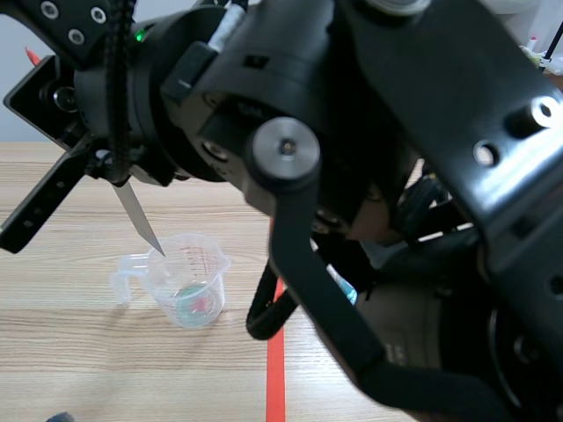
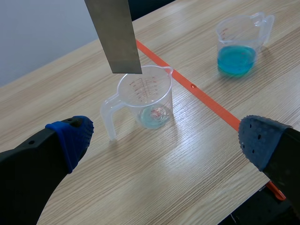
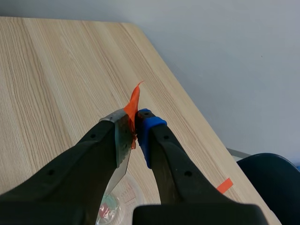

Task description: Do the redox reaction experiment

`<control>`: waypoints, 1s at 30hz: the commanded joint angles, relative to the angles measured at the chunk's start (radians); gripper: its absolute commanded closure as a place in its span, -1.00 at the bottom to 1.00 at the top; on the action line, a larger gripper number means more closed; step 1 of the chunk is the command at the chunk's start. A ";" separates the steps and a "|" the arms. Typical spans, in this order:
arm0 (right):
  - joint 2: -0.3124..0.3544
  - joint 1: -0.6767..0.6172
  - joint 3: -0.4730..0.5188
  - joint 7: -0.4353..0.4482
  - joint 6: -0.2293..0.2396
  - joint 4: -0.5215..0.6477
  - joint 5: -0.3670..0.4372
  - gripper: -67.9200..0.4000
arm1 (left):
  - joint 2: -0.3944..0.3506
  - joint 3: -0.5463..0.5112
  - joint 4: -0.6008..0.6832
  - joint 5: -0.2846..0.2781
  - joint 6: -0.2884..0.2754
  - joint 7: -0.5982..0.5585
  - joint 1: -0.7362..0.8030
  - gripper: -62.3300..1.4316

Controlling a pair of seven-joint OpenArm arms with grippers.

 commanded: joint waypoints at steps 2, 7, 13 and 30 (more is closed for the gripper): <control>-0.003 0.012 0.003 0.012 -0.006 0.008 0.003 0.97 | 0.003 -0.003 0.025 -0.002 -0.001 -0.011 0.000 -1.00; -0.003 0.012 0.003 0.012 -0.006 0.008 0.003 0.97 | 0.003 -0.003 0.025 -0.002 -0.001 -0.011 0.000 -1.00; -0.003 0.012 0.003 0.012 -0.006 0.008 0.003 0.97 | 0.003 -0.003 0.025 -0.002 -0.001 -0.011 0.000 -1.00; -0.003 0.012 0.003 0.003 0.021 0.009 0.010 0.97 | 0.003 -0.003 0.025 -0.003 -0.001 -0.011 0.000 -1.00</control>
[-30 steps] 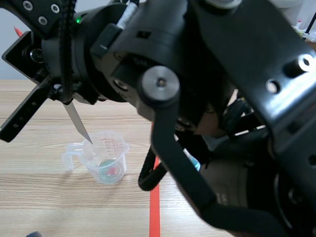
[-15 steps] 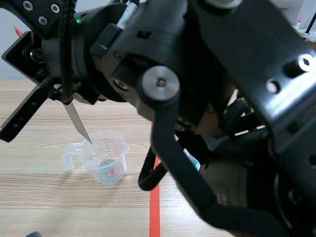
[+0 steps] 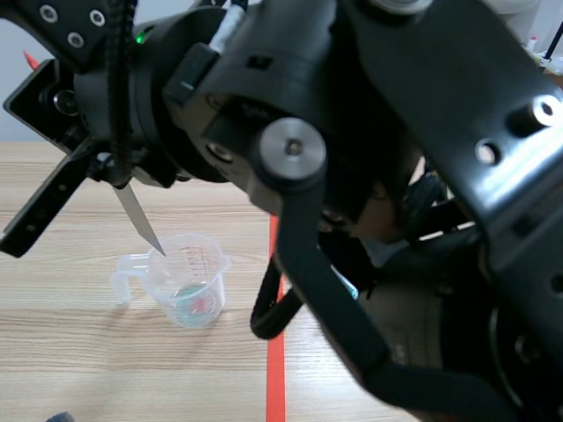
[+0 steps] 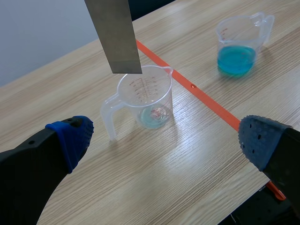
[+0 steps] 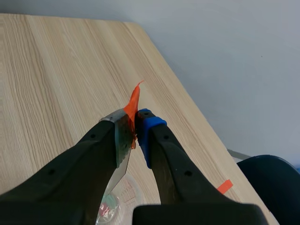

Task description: Do the redox reaction experiment

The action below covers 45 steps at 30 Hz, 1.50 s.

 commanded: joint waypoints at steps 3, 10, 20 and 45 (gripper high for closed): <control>0.000 0.012 0.003 -0.008 0.020 0.032 0.031 0.97 | 0.003 -0.003 0.025 -0.003 -0.001 -0.011 0.000 -1.00; 0.068 0.012 0.004 -0.038 0.032 0.132 0.055 0.97 | 0.003 -0.003 0.025 -0.003 -0.001 -0.011 0.000 -1.00; 0.220 0.012 0.135 -0.053 0.112 0.233 0.249 0.97 | 0.003 -0.003 0.025 -0.003 -0.001 -0.007 0.000 -1.00; 0.541 0.011 0.671 -0.177 0.313 0.276 0.800 0.97 | 0.003 -0.003 0.025 -0.004 -0.001 -0.007 0.000 -1.00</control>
